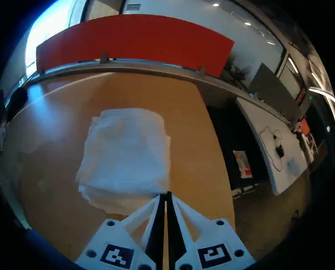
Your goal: Fold towel
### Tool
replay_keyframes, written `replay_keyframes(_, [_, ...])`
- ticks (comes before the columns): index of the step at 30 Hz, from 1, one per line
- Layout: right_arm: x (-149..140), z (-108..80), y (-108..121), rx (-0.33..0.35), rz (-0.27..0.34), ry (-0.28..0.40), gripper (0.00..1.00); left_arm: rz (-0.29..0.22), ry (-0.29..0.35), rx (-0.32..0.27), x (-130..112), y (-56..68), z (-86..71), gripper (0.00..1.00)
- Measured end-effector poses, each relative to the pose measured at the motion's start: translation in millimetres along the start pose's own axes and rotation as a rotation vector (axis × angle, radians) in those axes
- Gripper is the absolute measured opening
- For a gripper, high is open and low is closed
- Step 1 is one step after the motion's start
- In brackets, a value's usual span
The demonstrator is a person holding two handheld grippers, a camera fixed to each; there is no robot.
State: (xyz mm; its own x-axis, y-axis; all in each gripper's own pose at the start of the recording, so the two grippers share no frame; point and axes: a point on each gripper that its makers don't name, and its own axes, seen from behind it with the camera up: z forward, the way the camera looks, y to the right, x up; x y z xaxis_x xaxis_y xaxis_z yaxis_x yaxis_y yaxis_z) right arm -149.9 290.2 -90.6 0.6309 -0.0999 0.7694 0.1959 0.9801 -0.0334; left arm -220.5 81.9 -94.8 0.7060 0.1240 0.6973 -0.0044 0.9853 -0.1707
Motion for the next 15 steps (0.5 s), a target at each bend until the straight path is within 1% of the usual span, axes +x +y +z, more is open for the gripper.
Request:
replay_keyframes(9, [-18,7.1,0,-0.010,-0.007,-0.050,0.05,0.001,-0.001,0.002,-1,-0.2,-0.2,0.81])
replay_keyframes(15, [-24,10.5,0,-0.015,-0.002,-0.062,0.05,-0.001,-0.001,0.002,-1,-0.4,-0.1,0.81])
